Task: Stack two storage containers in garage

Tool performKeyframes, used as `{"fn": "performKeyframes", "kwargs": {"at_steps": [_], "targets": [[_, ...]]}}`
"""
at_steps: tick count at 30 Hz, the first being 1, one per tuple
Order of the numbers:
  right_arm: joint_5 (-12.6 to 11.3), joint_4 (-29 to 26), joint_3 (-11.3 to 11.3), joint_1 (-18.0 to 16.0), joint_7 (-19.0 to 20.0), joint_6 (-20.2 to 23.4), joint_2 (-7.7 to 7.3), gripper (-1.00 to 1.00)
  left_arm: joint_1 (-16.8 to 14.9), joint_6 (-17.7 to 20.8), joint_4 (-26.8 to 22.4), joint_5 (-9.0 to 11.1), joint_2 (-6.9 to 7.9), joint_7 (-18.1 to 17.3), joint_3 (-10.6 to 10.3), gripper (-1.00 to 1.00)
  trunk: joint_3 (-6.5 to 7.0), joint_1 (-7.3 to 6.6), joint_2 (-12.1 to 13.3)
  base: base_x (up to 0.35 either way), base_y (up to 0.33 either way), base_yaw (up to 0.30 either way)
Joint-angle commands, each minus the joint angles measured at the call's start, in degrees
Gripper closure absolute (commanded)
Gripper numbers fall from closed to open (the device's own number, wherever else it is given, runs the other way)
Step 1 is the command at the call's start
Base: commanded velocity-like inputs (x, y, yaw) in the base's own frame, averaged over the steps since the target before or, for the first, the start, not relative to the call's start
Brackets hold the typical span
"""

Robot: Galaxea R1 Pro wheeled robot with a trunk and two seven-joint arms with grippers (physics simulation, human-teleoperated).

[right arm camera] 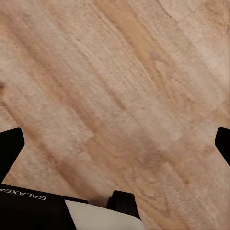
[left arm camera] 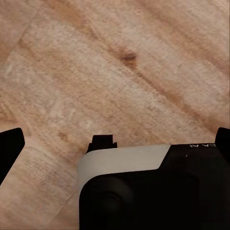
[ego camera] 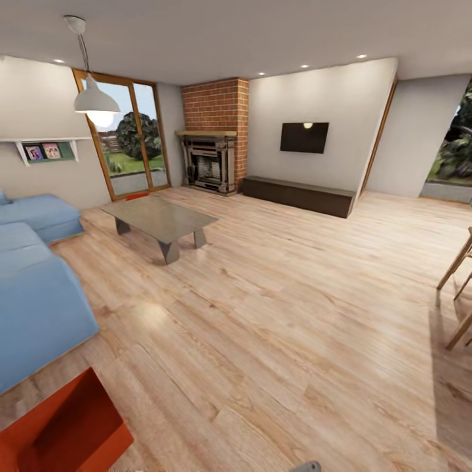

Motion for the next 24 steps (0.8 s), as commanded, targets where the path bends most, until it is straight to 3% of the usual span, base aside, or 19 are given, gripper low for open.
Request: {"fn": "performKeyframes", "kwargs": {"at_steps": [1,24], "targets": [[-0.56,-0.13,0.49,-0.01,-0.42,0.32,-0.05,-1.0,-0.04,-0.12,0.03,0.03,0.02,0.01,-0.16,-1.0,-0.06,0.0,-0.03,0.022,-0.011,0.274],[-0.56,-0.18,0.49,-0.01,-0.42,0.32,-0.05,-1.0,-0.04,-0.12,0.04,0.03,0.02,0.01,-0.17,-1.0,-0.06,0.0,-0.03,0.007,-0.001,0.257]]}}
